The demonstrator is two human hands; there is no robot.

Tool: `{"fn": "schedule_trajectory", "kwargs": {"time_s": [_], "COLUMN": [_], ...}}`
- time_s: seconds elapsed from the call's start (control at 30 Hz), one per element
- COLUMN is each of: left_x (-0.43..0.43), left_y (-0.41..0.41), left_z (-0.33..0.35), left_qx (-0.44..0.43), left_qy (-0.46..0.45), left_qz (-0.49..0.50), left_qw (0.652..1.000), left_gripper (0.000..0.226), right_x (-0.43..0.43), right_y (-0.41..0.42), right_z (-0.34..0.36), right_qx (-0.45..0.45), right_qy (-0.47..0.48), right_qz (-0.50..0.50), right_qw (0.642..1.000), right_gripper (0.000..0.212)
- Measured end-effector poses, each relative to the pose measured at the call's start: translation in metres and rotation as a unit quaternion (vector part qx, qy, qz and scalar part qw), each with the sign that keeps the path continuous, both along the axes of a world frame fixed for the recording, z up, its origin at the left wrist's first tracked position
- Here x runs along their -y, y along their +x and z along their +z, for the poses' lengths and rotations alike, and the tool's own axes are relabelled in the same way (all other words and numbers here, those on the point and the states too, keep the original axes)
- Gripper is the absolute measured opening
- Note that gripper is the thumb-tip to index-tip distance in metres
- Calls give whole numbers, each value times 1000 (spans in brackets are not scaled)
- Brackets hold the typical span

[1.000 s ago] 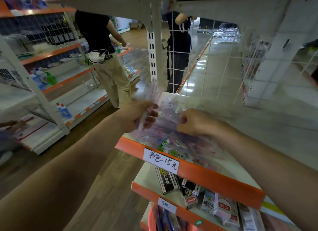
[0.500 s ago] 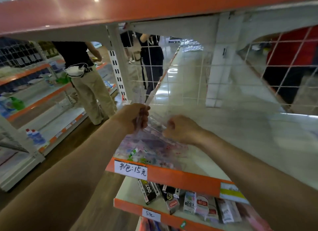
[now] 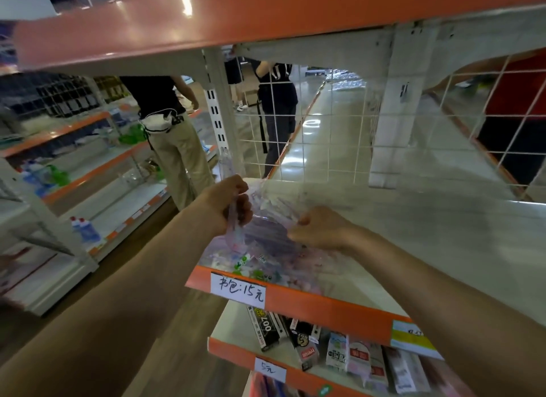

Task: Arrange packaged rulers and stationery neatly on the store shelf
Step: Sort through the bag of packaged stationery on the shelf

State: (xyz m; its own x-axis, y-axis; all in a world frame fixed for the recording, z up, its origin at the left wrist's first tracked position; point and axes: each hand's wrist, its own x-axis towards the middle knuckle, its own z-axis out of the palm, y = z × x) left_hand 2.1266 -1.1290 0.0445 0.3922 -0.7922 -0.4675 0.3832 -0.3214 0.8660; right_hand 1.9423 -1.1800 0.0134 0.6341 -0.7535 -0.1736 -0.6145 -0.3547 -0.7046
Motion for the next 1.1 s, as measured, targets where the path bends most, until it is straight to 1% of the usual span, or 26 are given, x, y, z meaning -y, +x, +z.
{"fn": "schedule_trajectory", "kwargs": {"time_s": [0.03, 0.1, 0.17, 0.23, 0.3, 0.37, 0.4, 0.43, 0.47, 0.5, 0.53, 0.57, 0.6, 0.67, 0.73, 0.8, 0.9, 0.97, 1.0, 1.03, 1.07, 1.1], "left_x": [1, 5, 12, 22, 33, 50, 57, 60, 61, 65, 68, 68, 69, 71, 73, 76, 84, 88, 89, 90, 90, 90], "left_y": [-5, -22, -52, -85, -121, -153, -165, -182, -200, -217, -237, -251, -268, -297, -323, -345, -365, -375, -379, -382, -384, -387], "left_z": [0, -1, -2, -1, 0, -3, 1, 4, 5, 2, -2, -1, -2, -4, -4, -5, -6, -8, -10, -11, -12, -13], "left_qx": [-4, -36, -77, -114, -146, -127, -171, -169, -154, -166, -101, -68, -47, -9, 13, 18, 23, 29, 33, 37, 40, 41], "left_qy": [-4, -15, -31, -51, -58, -62, -53, -46, -35, -24, -37, -30, -14, -11, -5, 2, 16, 29, 34, 40, 45, 47], "left_qz": [-6, -46, -108, -133, -144, -155, -129, -137, -167, -217, -262, -301, -334, -390, -422, -436, -427, -414, -412, -410, -411, -416], "left_qw": [1000, 998, 991, 983, 977, 978, 975, 975, 973, 962, 959, 951, 941, 921, 907, 900, 904, 909, 910, 910, 910, 907], "left_gripper": [18, 19, 22, 28, 26, 14, 12, 21, 27, 26, 24, 23, 22, 19, 16, 15, 12, 10, 16, 27, 36, 39], "right_x": [2, 3, 4, 4, 7, 9, 9, 8, 8, 7, 6, 5, 5, 4, 5, 6, 13, 16, 16, 17, 18, 21], "right_y": [-6, -20, -35, -52, -74, -103, -116, -132, -147, -163, -181, -196, -214, -243, -268, -294, -333, -352, -359, -364, -368, -373], "right_z": [3, 9, 16, 21, 23, 23, 24, 25, 26, 27, 28, 27, 26, 24, 22, 20, 19, 17, 16, 15, 14, 14], "right_qx": [55, 151, 187, 185, 163, 151, 148, 142, 128, 112, 94, 79, 70, 62, 62, 36, -39, -104, -144, -177, -195, -202], "right_qy": [55, 151, 193, 182, 141, 117, 114, 105, 89, 74, 66, 65, 64, 62, 77, 73, 24, -9, -18, -25, -35, -36], "right_qz": [-28, -66, -76, -96, -129, -148, -147, -148, -149, -155, -168, -181, -201, -234, -255, -294, -354, -354, -341, -328, -324, -328], "right_qw": [997, 975, 960, 961, 968, 970, 971, 973, 976, 979, 979, 978, 975, 968, 962, 952, 934, 929, 929, 928, 925, 922], "right_gripper": [32, 22, 15, 25, 37, 39, 40, 42, 43, 44, 42, 39, 36, 28, 19, 22, 23, 19, 17, 16, 23, 28]}}
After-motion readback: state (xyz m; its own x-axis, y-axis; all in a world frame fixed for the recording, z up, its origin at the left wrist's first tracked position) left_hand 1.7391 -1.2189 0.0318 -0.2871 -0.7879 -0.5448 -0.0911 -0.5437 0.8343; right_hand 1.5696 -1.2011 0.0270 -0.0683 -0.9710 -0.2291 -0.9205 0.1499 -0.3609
